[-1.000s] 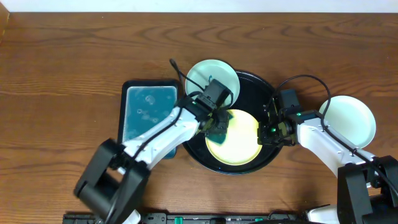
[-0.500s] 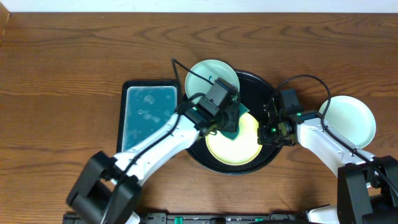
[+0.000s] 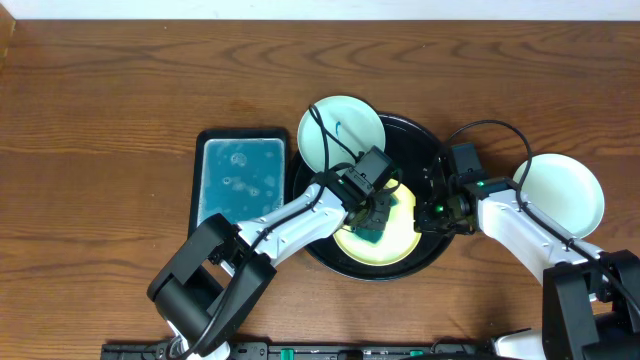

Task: Clean dirty plates on tray and stack at the side
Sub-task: 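Scrub the yellow plate with the sponge in left gripper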

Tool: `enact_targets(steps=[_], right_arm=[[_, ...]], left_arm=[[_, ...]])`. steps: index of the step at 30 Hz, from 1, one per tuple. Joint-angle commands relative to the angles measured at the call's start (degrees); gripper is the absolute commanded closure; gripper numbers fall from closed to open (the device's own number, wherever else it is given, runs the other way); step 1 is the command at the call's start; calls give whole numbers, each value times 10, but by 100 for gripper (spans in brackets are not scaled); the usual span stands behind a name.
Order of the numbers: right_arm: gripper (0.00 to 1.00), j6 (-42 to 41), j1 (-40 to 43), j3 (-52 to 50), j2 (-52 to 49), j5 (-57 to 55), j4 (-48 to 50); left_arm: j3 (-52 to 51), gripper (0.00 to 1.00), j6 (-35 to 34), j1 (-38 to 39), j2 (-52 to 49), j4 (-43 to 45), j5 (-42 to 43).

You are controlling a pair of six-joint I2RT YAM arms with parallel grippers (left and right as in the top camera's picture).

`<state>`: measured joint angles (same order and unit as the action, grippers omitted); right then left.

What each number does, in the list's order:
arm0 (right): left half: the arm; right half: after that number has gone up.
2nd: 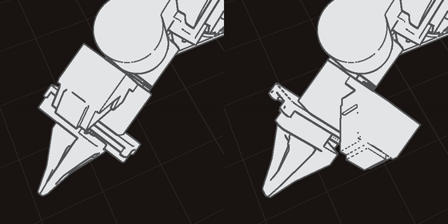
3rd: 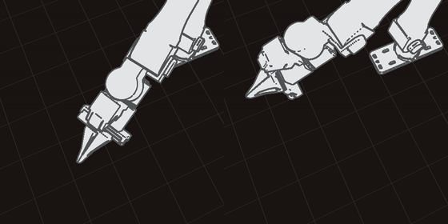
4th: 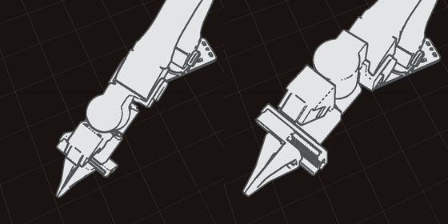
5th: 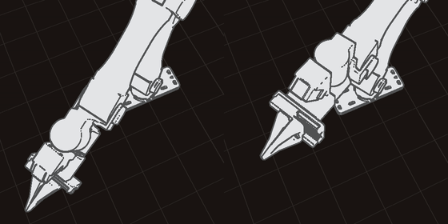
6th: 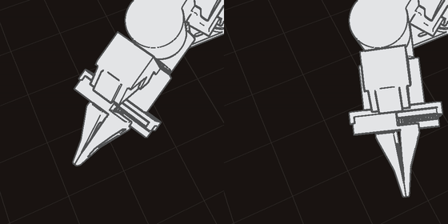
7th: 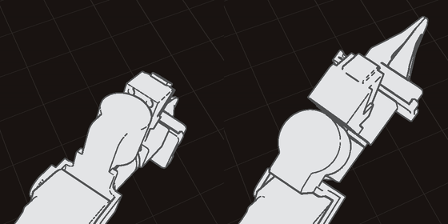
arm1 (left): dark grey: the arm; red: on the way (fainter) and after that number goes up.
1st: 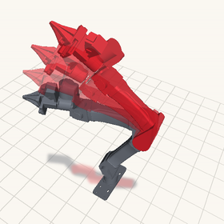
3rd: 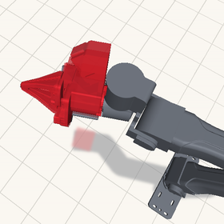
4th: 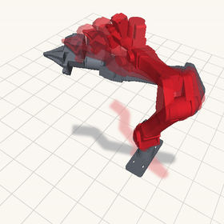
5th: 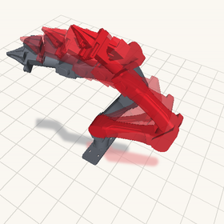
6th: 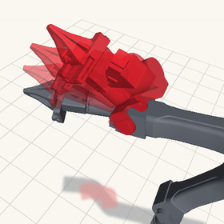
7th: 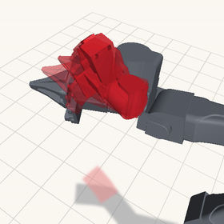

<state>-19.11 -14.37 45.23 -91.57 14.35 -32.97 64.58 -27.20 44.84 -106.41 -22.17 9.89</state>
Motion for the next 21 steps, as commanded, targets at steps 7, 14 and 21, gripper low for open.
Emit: enact_targets(steps=[7,14,21], right_arm=[[99,-5,-3,0,0,-8,-1],[99,-5,-3,0,0,-9,0],[90,-5,-3,0,0,-9,5]], left_arm=[[-5,92,-1,-55,11,-28,-61],[-5,92,5,-63,94,-31,19],[-5,92,34,-79,203,-65,5]])
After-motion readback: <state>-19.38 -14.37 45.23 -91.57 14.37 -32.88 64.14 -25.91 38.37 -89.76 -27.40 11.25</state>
